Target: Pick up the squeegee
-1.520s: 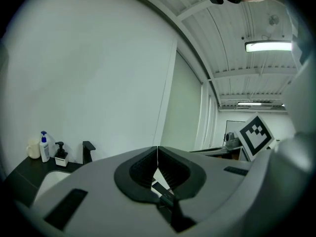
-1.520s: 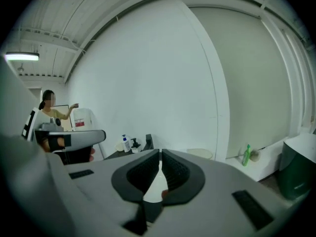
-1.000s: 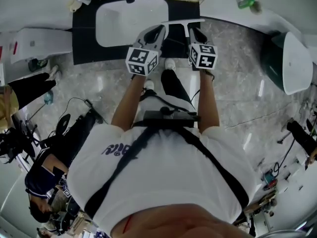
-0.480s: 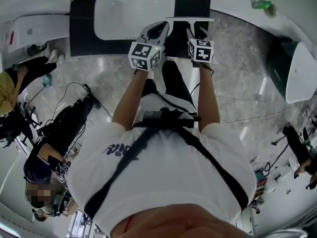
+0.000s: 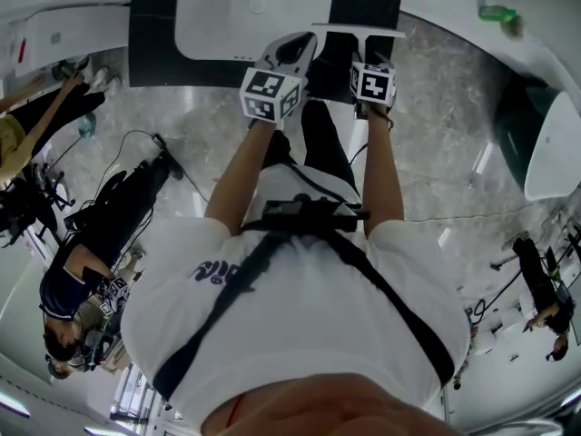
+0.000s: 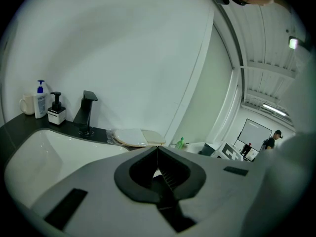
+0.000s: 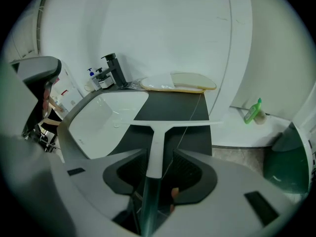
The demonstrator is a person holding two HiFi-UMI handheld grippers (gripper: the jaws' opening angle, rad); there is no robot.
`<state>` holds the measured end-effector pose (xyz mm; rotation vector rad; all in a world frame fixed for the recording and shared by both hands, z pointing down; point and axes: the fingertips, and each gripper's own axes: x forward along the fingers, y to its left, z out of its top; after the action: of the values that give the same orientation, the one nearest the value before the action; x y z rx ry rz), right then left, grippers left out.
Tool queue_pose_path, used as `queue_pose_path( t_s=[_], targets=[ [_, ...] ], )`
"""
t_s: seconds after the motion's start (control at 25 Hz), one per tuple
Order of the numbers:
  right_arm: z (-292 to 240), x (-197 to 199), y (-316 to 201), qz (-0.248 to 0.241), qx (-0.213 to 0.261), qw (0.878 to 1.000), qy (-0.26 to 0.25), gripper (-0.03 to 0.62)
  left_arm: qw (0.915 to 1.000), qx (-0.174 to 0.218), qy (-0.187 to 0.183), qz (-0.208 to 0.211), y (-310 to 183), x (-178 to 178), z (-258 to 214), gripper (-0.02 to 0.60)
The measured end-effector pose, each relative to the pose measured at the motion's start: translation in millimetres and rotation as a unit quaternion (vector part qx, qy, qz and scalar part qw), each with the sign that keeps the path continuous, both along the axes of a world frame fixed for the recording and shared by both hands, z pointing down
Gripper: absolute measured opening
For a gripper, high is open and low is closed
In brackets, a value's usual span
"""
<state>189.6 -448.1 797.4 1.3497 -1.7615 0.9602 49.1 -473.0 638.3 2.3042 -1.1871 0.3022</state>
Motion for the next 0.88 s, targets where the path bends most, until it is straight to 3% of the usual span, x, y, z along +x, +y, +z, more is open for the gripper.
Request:
queue_pose_path(
  t_s=[0.2,0.32,0.44,0.64,0.88],
  targets=[
    [10,-3,6,0.012,-0.026,1.000,0.004,0.160,1.0000,-0.002,0.000,0.002,6,-4,-4,0.011],
    [2,-8,0,0.012,0.002,1.000,0.002,0.106,1.0000,0.002,-0.001,0.000,13,-8,-11,0.012],
    [1,-14,-11,0.005,0.020,1.000,0.006,0.103,0.9999,0.010,-0.003,-0.003,16,-18,-15,0.012],
    [11,-7,14,0.019,-0.026,0.999,0.020,0.100,0.9997,0.023,-0.002,-0.011,26,-41,-31,0.012],
    [-27,-30,15,0.027,0.029,0.999,-0.002,0.100,0.9988,0.041,0.003,-0.025,33,-69,-50,0.012]
  ],
)
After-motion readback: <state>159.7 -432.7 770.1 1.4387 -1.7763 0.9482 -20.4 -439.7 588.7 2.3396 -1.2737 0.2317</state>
